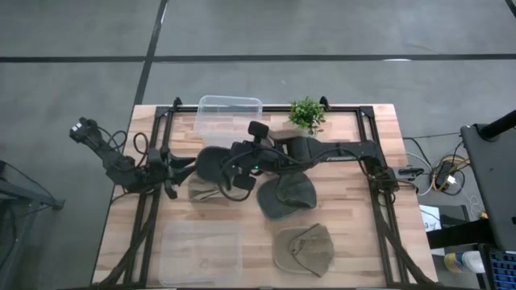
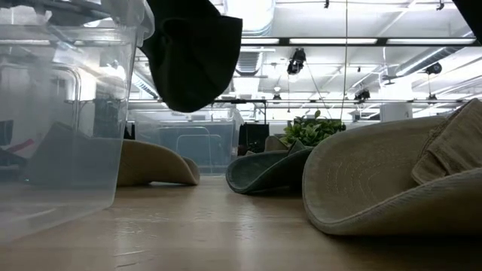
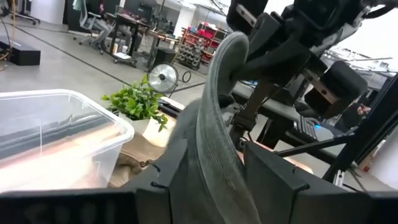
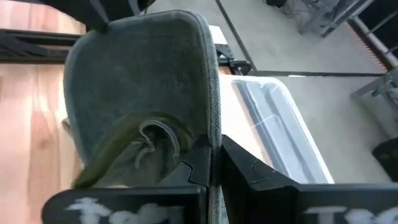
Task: Pick & Place hat
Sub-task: Put the right gray cap in the top transparent bin
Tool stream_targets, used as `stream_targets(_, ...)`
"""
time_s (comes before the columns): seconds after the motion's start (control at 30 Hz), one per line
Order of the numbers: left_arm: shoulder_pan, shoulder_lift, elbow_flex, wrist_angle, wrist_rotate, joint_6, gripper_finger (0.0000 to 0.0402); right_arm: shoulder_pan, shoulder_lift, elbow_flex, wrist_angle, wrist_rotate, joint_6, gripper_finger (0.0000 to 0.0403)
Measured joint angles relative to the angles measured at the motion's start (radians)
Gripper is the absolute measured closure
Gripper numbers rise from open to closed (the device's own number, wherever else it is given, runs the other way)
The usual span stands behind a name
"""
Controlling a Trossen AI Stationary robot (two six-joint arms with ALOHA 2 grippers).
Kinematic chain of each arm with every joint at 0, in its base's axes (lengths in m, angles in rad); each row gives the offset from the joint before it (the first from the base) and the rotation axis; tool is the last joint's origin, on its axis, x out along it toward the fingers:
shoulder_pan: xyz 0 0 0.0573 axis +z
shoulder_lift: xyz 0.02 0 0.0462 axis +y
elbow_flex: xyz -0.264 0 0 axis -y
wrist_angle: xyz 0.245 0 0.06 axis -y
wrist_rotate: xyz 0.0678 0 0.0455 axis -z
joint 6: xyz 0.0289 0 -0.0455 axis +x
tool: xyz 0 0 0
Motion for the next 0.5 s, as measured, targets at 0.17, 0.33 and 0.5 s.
stream_targets(0.17, 0.0, 0.0, 0.011, -0.001, 0.013, 0.0, 0.0257, 0.002, 0.0, 0.0, 0.004, -0.001, 0.002, 0.039)
stream_targets(0.33, 0.002, 0.001, 0.006, 0.001, 0.021, -0.021, 0.0261, 0.004, 0.0, 0.0, 0.018, -0.003, -0.009, 0.039)
stream_targets(0.5, 0.002, 0.001, 0.005, 0.001, 0.037, -0.027, 0.0308, 0.003, 0.0, 0.0, 0.026, -0.008, -0.017, 0.039)
